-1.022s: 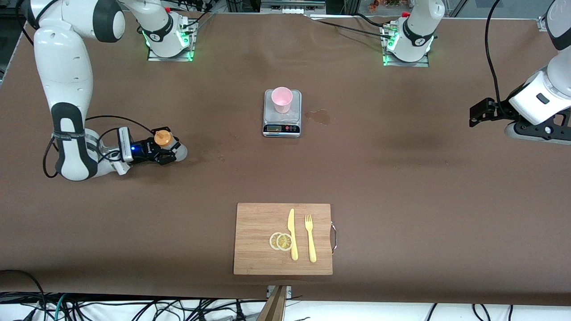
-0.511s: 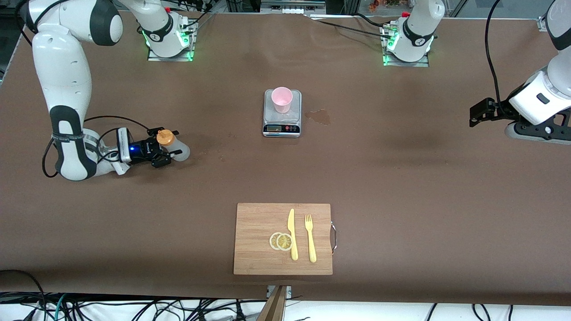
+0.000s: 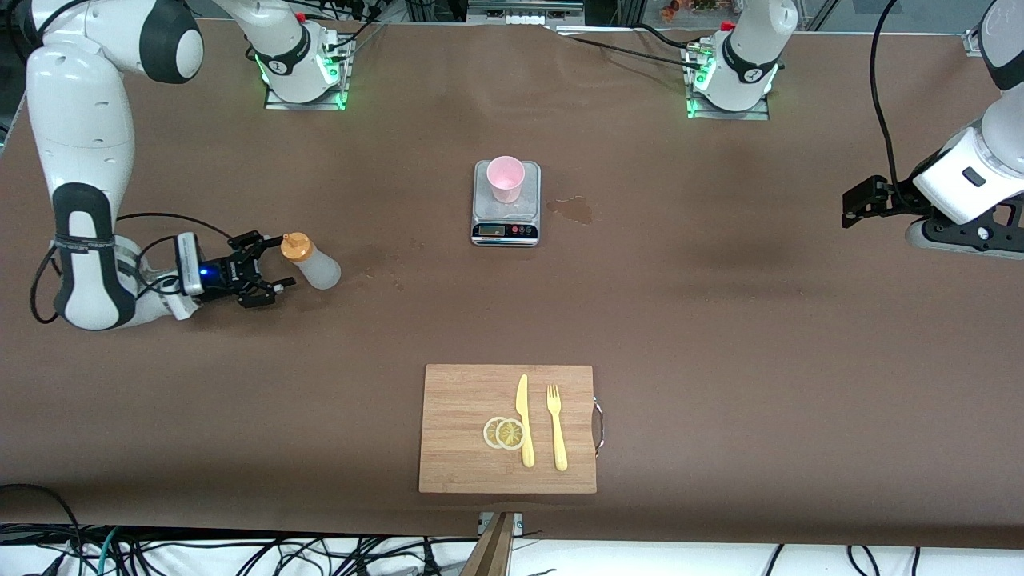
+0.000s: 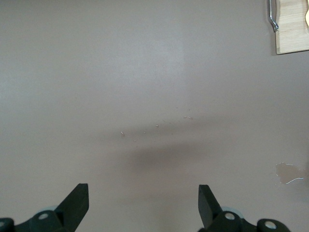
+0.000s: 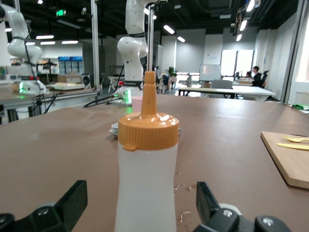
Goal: Add sauce to pink cup with both arms
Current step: 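Carry the sauce bottle back and lower it onto the table, then open the right gripper and withdraw it from the bottle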
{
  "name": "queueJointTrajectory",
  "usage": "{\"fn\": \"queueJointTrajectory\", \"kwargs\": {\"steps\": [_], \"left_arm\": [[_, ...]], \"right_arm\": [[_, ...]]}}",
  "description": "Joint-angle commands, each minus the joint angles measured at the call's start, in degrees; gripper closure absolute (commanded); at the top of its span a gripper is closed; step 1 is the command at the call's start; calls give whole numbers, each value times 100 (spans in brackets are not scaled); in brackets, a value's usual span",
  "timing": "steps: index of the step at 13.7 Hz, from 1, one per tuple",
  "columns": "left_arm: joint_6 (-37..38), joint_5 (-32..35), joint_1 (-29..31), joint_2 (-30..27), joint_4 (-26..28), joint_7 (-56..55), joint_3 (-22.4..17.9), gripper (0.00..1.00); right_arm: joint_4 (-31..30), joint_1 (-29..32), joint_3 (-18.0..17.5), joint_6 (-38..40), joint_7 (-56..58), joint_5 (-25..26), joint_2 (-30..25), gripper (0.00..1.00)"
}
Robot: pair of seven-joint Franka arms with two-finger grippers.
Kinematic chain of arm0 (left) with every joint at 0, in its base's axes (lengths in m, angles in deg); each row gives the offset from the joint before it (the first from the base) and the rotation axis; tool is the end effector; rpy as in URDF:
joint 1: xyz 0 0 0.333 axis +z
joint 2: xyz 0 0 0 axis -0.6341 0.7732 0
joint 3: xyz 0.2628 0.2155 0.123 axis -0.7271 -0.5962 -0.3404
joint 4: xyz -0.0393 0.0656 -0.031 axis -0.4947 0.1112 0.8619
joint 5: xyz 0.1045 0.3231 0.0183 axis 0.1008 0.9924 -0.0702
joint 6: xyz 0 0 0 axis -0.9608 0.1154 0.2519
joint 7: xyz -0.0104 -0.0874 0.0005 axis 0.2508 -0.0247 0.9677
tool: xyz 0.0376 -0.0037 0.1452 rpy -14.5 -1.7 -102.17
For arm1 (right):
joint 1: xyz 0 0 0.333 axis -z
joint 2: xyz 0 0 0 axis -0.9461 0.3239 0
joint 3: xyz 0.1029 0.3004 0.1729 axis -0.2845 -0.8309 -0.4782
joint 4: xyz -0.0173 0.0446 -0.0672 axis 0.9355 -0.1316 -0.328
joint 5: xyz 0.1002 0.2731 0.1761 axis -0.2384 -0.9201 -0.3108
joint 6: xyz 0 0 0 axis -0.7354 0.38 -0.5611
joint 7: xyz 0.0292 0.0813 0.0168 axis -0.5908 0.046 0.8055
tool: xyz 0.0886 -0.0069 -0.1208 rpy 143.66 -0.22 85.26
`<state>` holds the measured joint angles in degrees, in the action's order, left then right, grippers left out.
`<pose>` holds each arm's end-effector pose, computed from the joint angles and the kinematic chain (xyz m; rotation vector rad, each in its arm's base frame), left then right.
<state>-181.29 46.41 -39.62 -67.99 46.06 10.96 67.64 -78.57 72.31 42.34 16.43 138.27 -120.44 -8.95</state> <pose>0.5137 -0.0097 0.5706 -3.1153 0.1904 0.0870 0.5705 -0.0156 0.1968 -0.9853 -1.5199 -0.8999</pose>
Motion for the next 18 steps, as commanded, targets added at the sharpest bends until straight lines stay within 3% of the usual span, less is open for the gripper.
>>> {"fn": "queueJointTrajectory", "kwargs": {"steps": [1,5,12,18], "left_arm": [[127,-21,0,44,-144,51,-6,0],[127,-21,0,44,-144,68,-6,0],[127,-21,0,44,-144,68,-6,0],[127,-21,0,44,-144,68,-6,0]], "right_arm": [[215,55,129,51,14,535,-430,0],[84,37,165,-624,-1591,1737,-1747,0],[-523,-577,104,-1715,-6072,3890,-4068,0],[-585,-1456,59,-1919,-9931,5386,-5195,0]]}}
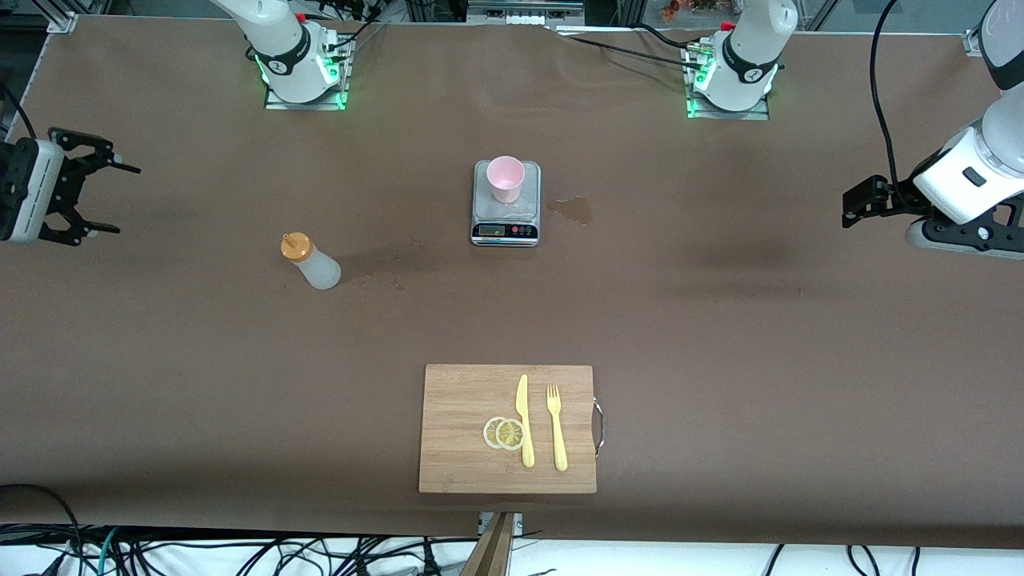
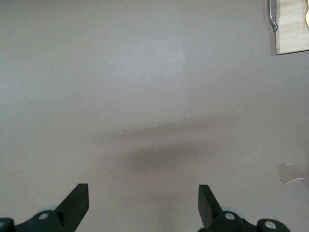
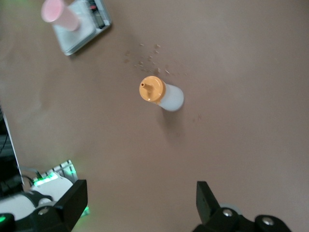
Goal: Add sauce to pink cup with both arms
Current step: 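Open the right gripper and withdraw it from the bottle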
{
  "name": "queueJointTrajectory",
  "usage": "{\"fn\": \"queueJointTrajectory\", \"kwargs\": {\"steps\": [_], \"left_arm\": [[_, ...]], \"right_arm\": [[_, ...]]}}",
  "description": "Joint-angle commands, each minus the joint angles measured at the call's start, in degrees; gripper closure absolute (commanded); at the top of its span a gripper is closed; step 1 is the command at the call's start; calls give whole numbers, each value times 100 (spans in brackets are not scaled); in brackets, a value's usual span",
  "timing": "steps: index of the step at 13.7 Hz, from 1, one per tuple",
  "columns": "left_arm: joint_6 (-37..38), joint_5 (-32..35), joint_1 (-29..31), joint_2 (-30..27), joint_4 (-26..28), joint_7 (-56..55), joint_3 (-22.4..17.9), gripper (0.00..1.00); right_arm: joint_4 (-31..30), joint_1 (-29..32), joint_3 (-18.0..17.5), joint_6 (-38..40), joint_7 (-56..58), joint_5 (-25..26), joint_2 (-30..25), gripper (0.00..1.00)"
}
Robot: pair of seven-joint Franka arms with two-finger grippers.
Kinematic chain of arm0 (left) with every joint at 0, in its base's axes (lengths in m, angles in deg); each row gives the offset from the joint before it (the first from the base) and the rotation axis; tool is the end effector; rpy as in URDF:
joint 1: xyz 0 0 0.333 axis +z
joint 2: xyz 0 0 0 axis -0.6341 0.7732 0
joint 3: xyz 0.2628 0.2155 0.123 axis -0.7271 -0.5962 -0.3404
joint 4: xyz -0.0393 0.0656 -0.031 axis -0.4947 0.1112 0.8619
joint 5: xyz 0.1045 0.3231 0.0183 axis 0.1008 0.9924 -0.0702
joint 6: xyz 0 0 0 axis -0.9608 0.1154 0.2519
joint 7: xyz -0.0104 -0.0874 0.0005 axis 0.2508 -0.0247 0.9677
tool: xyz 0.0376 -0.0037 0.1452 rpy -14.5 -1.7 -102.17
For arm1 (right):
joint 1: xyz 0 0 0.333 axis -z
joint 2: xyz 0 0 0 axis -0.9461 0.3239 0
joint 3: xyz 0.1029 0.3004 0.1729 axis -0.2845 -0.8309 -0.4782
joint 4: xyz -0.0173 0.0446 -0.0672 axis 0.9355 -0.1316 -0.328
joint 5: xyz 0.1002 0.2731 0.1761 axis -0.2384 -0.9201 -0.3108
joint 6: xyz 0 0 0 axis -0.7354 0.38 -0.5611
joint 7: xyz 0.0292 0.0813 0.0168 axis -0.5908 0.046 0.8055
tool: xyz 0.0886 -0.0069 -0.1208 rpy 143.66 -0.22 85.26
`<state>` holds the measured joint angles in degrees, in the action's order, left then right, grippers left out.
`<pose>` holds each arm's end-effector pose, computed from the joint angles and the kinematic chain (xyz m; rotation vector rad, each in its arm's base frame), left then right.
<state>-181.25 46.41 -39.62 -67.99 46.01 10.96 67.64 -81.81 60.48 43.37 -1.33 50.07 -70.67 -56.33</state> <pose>0.5137 -0.0097 0.5709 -3.1153 0.1904 0.0867 0.4966 -0.0465 0.5594 -2.4593 -1.3476 0.0899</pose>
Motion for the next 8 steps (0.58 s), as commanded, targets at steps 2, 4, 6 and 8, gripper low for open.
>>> {"fn": "queueJointTrajectory", "kwargs": {"steps": [2,4,6,8], "left_arm": [[114,-30,0,44,-139,59,-6,0],[132,-30,-9,35,-139,112,55,0],[132,-30,-9,44,-139,112,56,0],[141,-614,-9,53,-121,138,56,0]], "right_arm": [[-253,-658,-44,-142,-2455,848,-720,0],[-183,-1037,-35,-116,-3905,1367,-862,0],[-130,-1047,-61,-72,-4482,1421,-862,0],[-60,-1047,-61,50,-4851,1456,-871,0]]}}
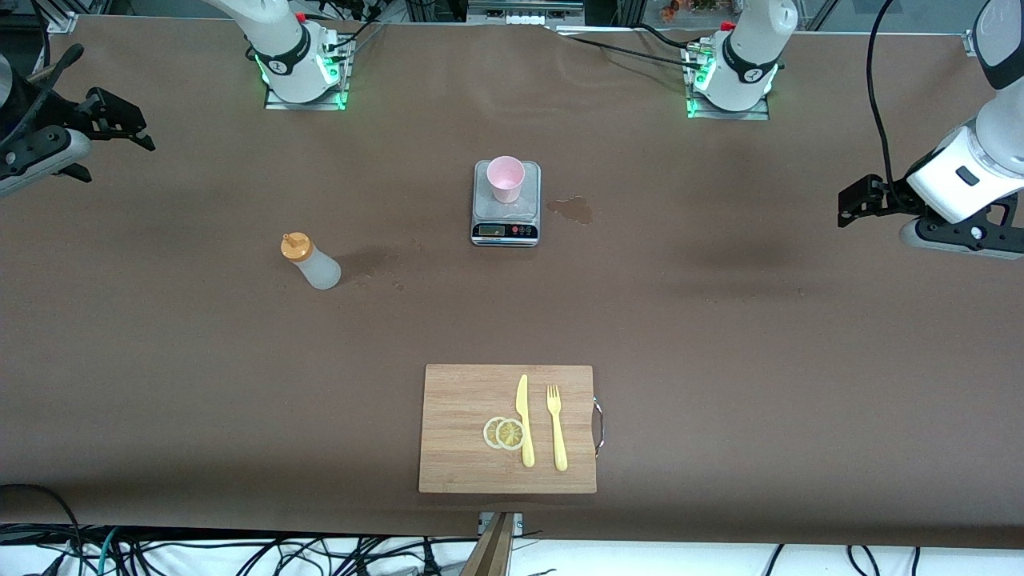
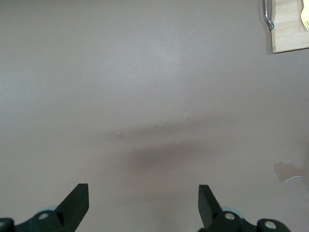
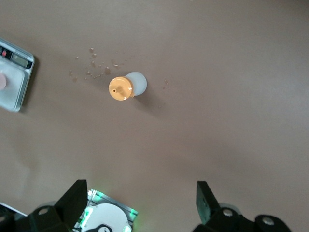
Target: Add sauce to pink cup with both arms
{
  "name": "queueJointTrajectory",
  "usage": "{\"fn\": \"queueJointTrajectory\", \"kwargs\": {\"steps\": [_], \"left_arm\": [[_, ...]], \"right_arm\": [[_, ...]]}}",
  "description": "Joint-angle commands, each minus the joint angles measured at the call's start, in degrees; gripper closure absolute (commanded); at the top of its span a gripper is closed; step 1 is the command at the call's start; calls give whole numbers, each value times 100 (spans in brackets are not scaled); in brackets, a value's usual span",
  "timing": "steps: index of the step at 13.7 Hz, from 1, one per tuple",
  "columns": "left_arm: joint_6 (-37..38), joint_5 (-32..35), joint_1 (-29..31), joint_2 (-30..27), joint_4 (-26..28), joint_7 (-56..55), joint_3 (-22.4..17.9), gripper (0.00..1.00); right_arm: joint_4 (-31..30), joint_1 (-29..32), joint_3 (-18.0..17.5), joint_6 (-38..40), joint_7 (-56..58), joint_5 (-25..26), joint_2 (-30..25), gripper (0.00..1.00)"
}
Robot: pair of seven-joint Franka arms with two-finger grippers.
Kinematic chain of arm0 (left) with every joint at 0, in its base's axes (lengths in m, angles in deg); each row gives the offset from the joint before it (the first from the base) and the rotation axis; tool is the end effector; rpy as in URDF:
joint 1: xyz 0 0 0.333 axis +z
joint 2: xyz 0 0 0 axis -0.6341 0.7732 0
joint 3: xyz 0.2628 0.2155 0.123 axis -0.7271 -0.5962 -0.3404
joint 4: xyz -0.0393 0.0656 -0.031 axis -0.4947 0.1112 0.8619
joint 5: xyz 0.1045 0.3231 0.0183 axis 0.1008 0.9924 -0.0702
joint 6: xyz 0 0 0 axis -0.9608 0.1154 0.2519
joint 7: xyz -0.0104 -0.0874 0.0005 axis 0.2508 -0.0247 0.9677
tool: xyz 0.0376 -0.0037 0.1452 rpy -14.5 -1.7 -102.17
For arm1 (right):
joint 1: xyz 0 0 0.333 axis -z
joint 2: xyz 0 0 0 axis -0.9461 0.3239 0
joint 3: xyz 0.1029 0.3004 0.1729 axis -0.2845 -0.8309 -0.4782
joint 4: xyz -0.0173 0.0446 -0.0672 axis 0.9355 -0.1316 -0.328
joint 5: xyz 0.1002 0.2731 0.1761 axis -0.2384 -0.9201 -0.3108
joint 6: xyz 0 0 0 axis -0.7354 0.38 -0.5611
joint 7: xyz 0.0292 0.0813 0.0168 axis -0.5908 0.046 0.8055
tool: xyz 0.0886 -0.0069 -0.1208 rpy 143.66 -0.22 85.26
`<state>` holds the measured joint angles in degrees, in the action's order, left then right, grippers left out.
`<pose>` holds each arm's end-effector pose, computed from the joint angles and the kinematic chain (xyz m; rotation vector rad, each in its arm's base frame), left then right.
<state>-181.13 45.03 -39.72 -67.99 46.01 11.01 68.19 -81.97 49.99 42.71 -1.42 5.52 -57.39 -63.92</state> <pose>0.5131 -0.0189 0.5707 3.1288 -0.2060 -0.0891 0.4647 0.0013 0.6143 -3.0037 -0.6494 0.2039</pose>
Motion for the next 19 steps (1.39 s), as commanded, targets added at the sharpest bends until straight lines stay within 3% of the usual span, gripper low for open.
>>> {"fn": "queueJointTrajectory", "kwargs": {"steps": [1,4,8,19], "left_arm": [[295,-716,-77,62,-95,63,79,0],[814,-692,-157,255,-95,45,430,0],[631,-42,-113,194,-304,36,423,0],[639,29,-78,202,-455,19,379,0]], "right_arm": [[44,2,-47,164,-589,181,-104,0],[80,2,-83,183,-977,251,-103,0],[263,10,-109,191,-1066,374,-69,0],[282,-33,-161,147,-1083,418,-33,0]]}}
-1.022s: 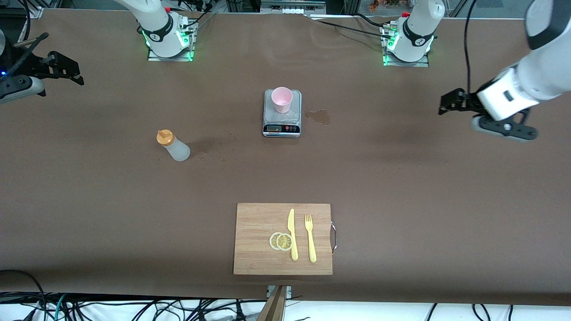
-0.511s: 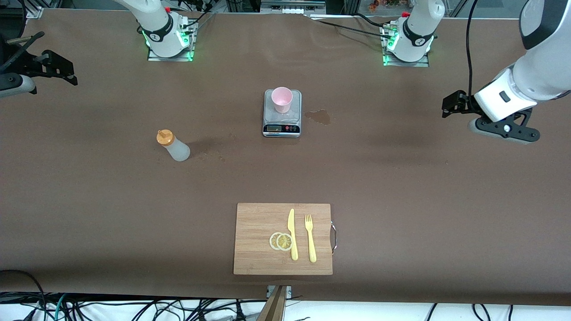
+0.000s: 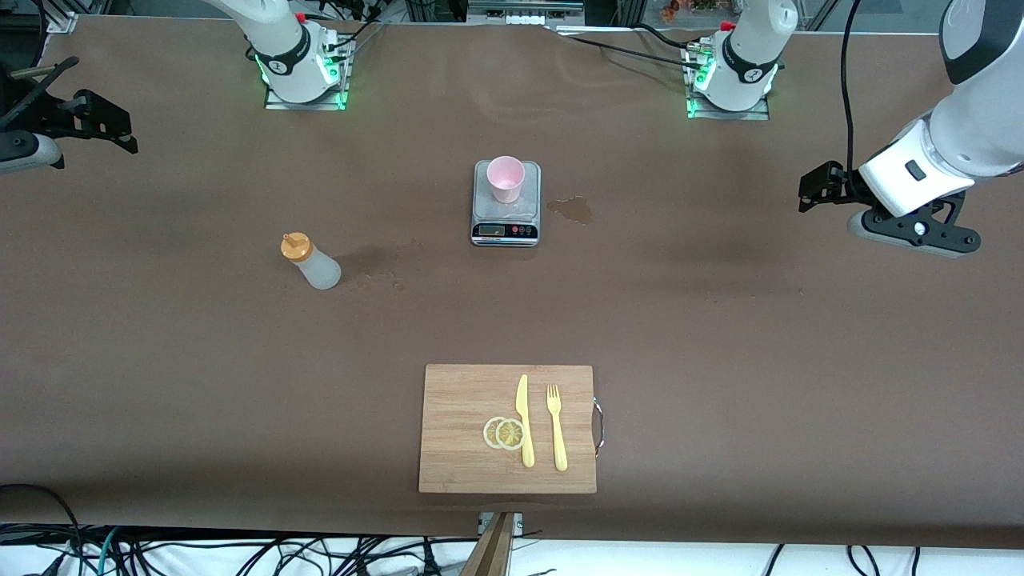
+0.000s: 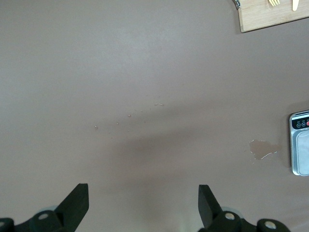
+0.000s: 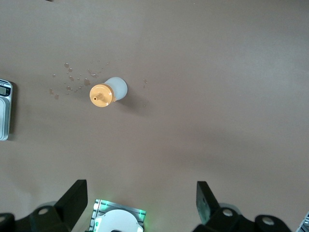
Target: Add sauce to pink cup with both arms
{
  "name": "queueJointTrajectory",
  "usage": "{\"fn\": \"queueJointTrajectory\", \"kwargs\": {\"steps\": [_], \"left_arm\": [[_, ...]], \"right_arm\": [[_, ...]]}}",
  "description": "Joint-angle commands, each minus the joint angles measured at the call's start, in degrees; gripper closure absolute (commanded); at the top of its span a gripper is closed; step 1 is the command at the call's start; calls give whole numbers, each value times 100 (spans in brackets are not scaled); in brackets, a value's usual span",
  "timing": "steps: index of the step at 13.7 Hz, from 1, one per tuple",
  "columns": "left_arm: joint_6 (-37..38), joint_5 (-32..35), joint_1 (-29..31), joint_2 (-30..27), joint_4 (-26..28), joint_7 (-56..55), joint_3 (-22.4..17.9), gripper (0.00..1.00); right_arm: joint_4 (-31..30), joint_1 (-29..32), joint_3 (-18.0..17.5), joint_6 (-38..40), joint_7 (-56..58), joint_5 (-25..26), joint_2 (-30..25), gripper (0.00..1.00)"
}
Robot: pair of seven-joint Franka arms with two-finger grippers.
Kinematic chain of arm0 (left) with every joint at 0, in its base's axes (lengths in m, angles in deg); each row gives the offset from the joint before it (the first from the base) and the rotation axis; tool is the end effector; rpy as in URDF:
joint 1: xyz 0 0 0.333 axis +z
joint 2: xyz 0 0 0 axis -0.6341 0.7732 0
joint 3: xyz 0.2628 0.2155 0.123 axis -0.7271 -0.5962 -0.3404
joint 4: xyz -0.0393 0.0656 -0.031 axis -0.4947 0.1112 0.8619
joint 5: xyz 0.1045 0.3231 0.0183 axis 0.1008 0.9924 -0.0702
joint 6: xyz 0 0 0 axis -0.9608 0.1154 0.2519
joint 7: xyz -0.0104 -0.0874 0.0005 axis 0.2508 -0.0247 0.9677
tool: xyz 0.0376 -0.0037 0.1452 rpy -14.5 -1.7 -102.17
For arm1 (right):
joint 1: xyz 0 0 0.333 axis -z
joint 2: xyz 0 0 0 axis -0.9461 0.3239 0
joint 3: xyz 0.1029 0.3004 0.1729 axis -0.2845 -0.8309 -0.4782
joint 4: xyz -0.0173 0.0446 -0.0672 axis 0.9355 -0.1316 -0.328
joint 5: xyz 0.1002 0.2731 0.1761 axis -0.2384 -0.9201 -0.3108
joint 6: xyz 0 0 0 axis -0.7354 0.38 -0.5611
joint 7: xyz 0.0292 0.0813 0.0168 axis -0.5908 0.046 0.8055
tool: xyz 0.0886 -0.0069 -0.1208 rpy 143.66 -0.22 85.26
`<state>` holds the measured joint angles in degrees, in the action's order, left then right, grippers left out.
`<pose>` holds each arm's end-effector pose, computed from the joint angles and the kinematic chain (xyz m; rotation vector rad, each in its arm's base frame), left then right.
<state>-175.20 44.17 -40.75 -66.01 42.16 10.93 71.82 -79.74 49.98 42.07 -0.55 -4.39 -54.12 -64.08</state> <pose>0.5096 -0.0613 0.5731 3.0958 -0.3279 -0.1992 0.4645 -0.0030 0.6300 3.1001 0.4049 -0.1841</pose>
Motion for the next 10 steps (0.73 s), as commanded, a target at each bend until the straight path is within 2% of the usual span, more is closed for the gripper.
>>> {"fn": "queueJointTrajectory", "kwargs": {"steps": [1,10], "left_arm": [[46,115,25,4,-70,27,8,0],[55,115,43,4,-70,27,7,0]], "right_arm": [[59,-33,-124,35,-84,92,-16,0],[226,-77,-169,-53,-101,-31,256,0]]}}
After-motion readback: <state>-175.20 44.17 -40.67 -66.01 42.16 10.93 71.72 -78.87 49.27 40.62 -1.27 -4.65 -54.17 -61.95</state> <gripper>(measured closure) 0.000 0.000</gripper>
